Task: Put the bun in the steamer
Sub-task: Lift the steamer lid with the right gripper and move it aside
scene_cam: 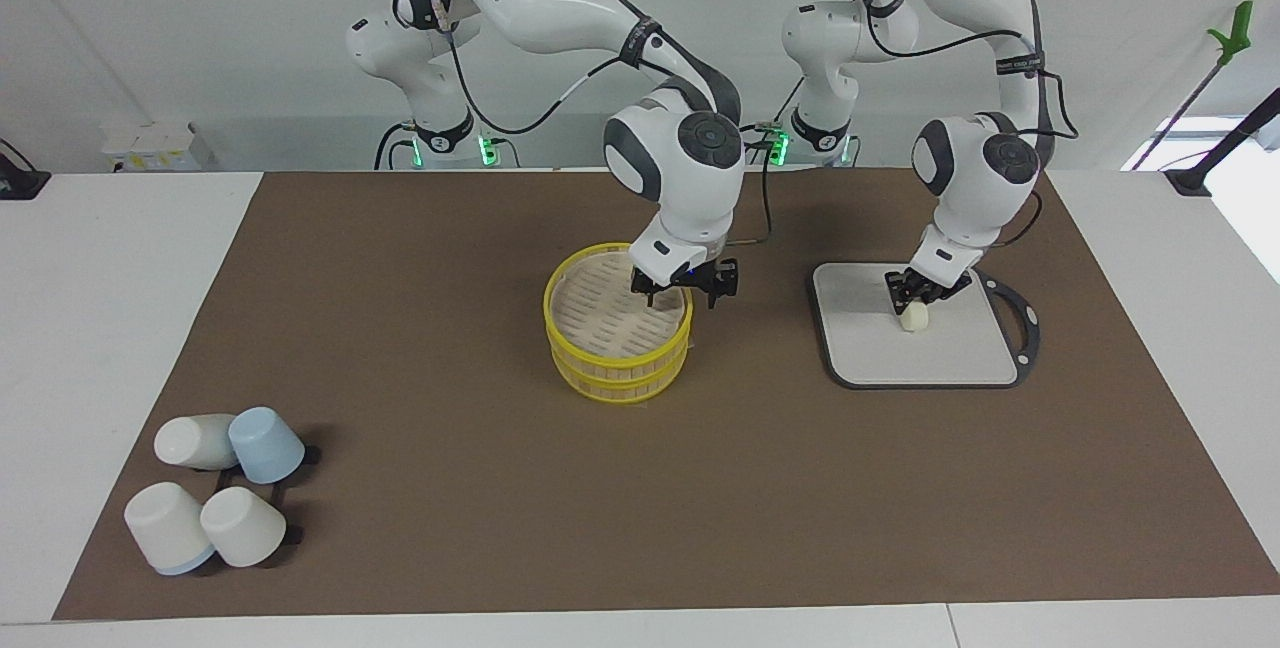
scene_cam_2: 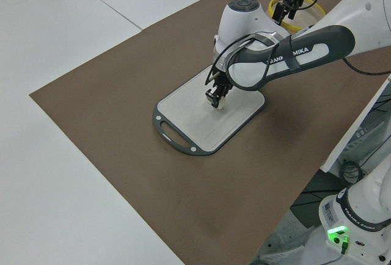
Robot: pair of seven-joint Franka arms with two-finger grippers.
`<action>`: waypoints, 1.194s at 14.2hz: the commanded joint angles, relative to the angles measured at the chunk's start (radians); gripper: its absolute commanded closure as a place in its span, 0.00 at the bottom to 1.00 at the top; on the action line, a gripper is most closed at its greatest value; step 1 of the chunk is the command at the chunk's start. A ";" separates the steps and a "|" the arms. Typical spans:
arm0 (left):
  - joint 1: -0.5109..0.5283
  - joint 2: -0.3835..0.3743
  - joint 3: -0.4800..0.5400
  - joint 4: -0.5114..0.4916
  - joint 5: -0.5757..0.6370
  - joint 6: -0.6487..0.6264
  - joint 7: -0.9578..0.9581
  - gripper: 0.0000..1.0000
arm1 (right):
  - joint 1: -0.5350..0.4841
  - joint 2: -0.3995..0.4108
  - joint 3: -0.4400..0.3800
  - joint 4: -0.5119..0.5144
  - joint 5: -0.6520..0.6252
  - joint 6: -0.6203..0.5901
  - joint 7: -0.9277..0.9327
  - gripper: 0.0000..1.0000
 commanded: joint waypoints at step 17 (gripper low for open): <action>-0.003 -0.042 -0.019 0.456 -0.060 -0.621 -0.026 0.70 | -0.184 -0.096 -0.013 0.002 -0.021 -0.032 -0.252 1.00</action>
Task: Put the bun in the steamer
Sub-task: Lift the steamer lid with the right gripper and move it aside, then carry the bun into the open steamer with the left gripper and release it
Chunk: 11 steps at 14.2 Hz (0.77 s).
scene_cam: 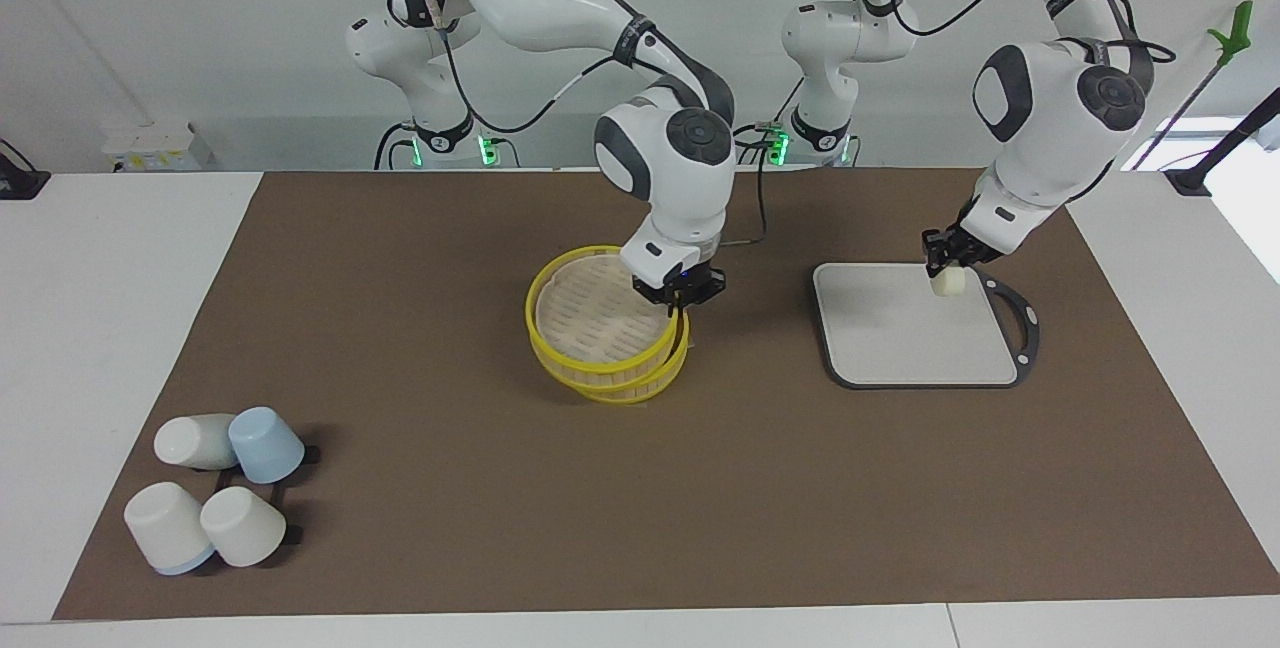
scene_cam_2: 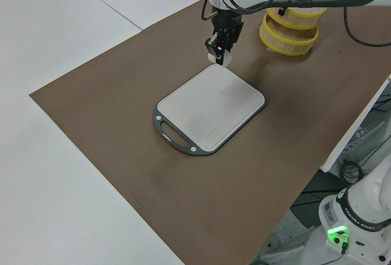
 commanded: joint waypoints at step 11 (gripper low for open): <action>-0.429 0.081 -0.040 0.108 -0.082 0.186 -0.636 0.70 | -0.312 -0.134 0.012 -0.035 -0.007 -0.110 -0.409 1.00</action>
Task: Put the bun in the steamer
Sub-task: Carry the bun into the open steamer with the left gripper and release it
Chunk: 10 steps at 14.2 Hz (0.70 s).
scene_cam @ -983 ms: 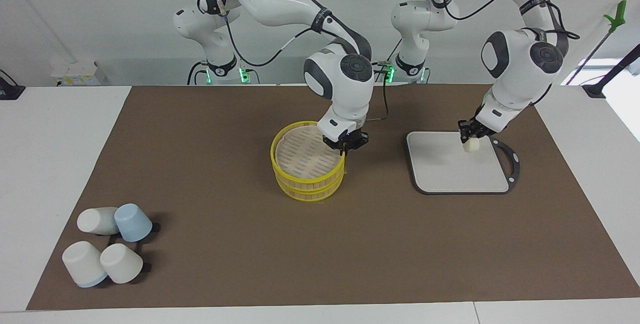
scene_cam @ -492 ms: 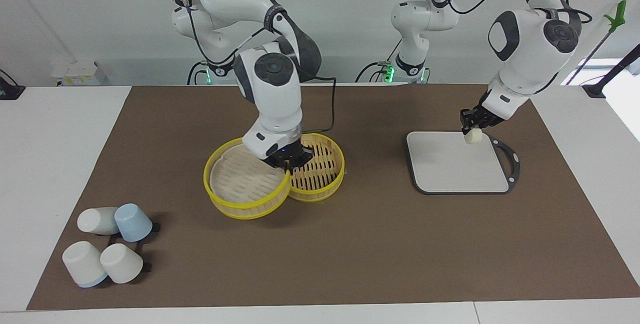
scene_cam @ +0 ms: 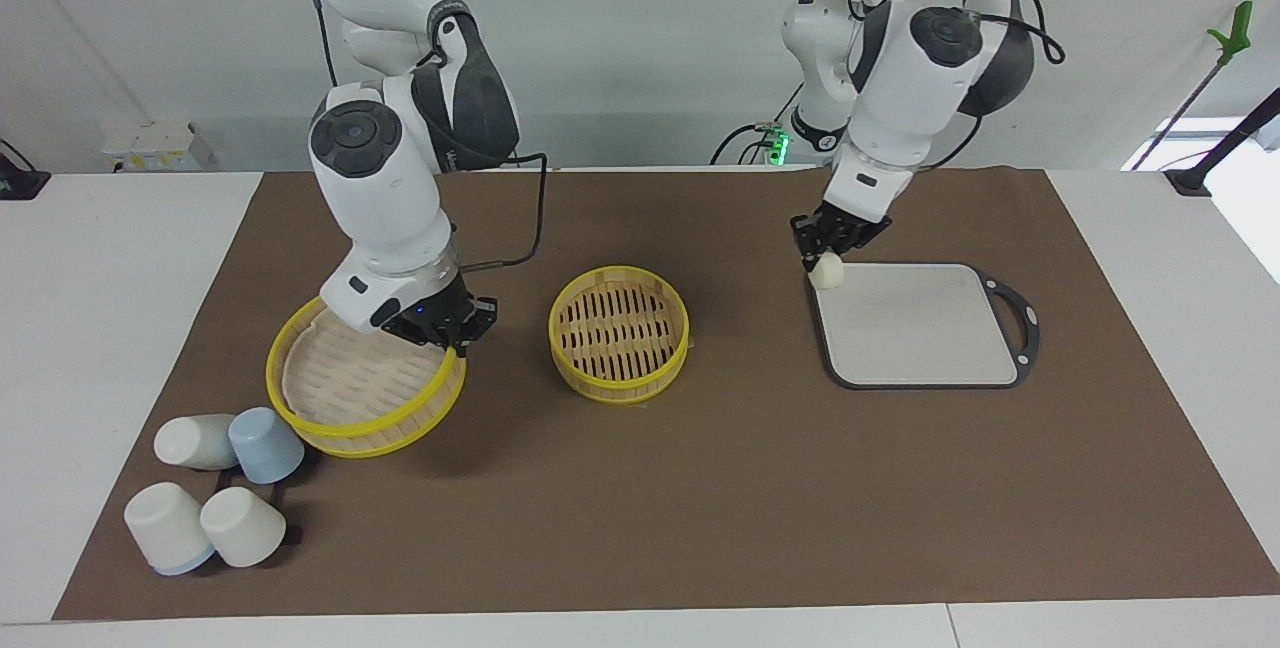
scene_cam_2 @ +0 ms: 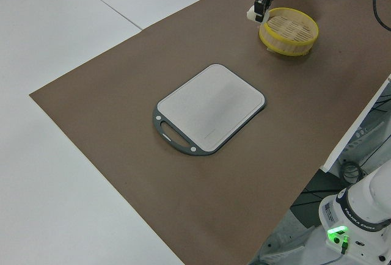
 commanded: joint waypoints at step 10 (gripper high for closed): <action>-0.394 0.363 0.023 0.072 0.042 0.362 -0.235 0.70 | -0.051 -0.035 0.011 -0.052 -0.001 0.009 -0.131 1.00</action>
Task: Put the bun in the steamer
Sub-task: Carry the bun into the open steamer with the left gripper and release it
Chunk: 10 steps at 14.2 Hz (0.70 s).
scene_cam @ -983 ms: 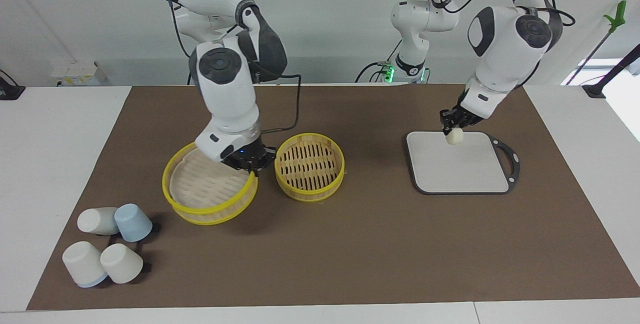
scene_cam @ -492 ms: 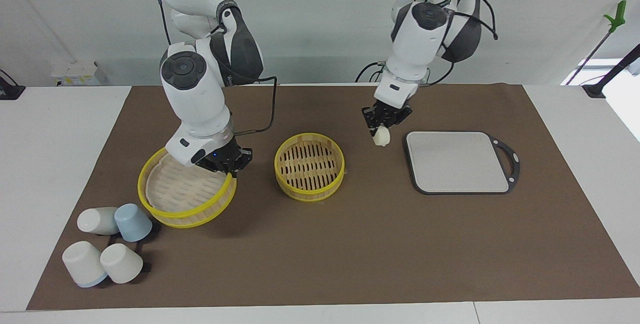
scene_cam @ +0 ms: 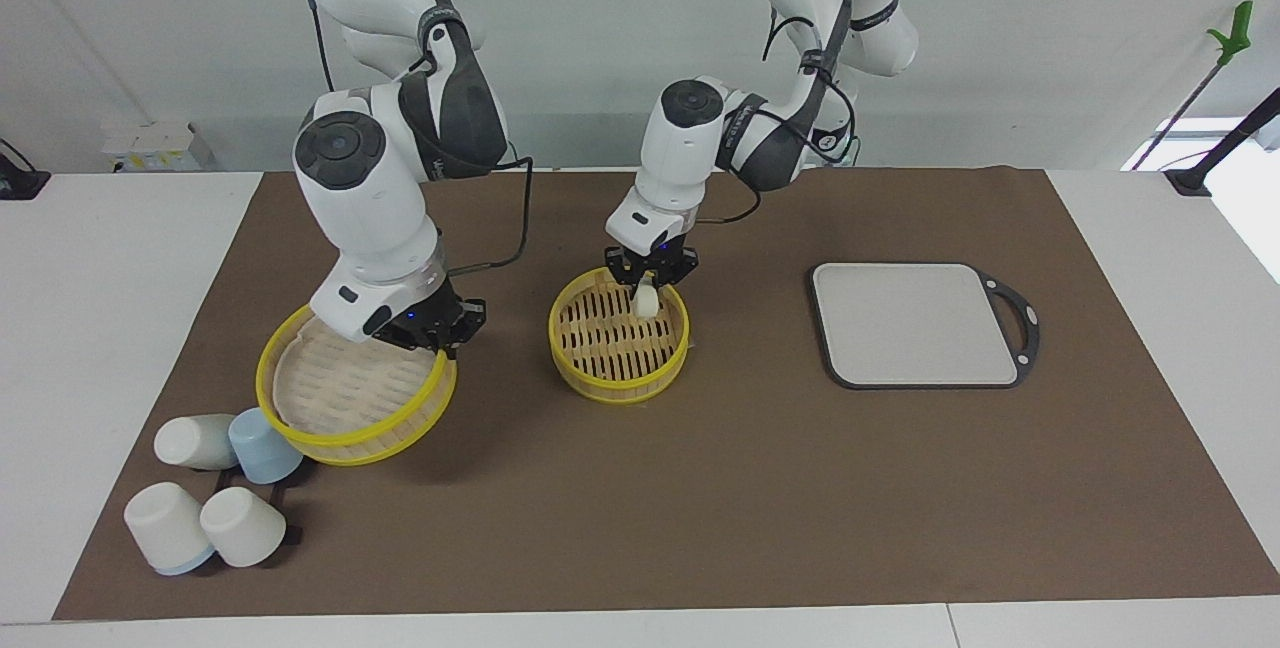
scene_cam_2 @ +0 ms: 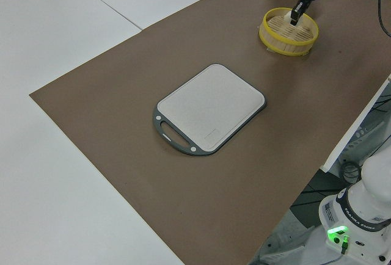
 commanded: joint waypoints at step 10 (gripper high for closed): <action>-0.062 0.098 0.020 0.033 0.052 0.070 -0.147 0.00 | -0.009 -0.039 0.009 -0.059 0.001 0.015 -0.023 1.00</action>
